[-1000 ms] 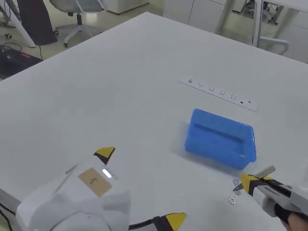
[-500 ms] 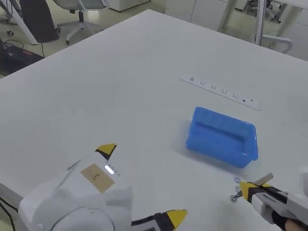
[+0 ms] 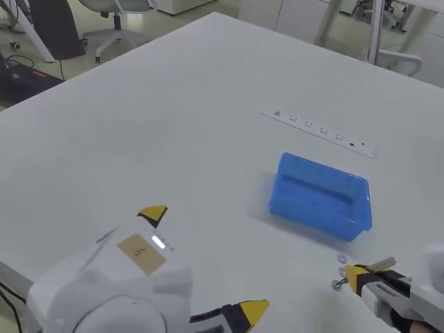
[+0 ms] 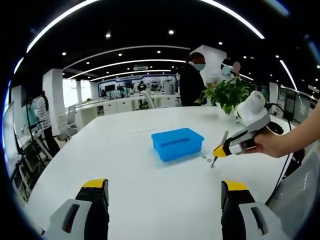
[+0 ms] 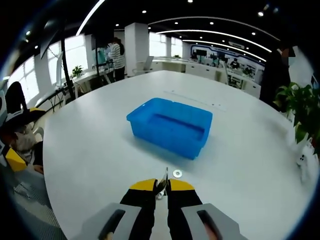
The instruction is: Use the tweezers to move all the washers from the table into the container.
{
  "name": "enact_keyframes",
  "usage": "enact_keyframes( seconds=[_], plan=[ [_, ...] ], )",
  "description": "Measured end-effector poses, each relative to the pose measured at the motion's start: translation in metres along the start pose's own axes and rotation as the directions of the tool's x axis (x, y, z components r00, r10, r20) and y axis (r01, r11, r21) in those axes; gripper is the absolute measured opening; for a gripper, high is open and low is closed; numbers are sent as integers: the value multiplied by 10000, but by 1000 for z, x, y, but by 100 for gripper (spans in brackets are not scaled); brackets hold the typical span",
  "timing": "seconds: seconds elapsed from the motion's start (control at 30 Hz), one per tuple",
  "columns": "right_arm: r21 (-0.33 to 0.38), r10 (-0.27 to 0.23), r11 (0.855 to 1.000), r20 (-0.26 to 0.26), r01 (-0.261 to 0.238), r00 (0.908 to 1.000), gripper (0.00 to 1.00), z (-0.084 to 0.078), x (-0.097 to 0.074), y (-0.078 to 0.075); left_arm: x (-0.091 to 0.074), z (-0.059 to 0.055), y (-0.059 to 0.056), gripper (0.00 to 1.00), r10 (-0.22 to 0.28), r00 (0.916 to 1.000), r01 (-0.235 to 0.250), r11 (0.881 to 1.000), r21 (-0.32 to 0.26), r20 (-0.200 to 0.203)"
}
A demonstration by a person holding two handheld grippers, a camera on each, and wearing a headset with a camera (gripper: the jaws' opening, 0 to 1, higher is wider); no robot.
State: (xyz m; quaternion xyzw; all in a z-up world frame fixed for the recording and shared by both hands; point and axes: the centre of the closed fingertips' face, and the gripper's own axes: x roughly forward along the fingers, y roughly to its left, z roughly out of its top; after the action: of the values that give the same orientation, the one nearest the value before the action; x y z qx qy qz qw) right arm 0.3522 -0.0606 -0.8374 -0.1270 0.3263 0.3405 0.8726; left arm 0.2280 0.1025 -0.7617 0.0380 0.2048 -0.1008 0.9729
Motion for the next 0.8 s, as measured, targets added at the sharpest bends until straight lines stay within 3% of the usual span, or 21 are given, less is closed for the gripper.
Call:
enact_keyframes(
  seconds=[0.27,0.8],
  plan=[
    [27,-48,10000,28,48,10000,4,4,0,-3,0,0,0,96,0,10000,0,10000,7,4],
    [-18,201,9998,-454,-202,9988,2,2,5,-5,0,3,-1,96,-73,9999,74,9999,-77,143]
  ],
)
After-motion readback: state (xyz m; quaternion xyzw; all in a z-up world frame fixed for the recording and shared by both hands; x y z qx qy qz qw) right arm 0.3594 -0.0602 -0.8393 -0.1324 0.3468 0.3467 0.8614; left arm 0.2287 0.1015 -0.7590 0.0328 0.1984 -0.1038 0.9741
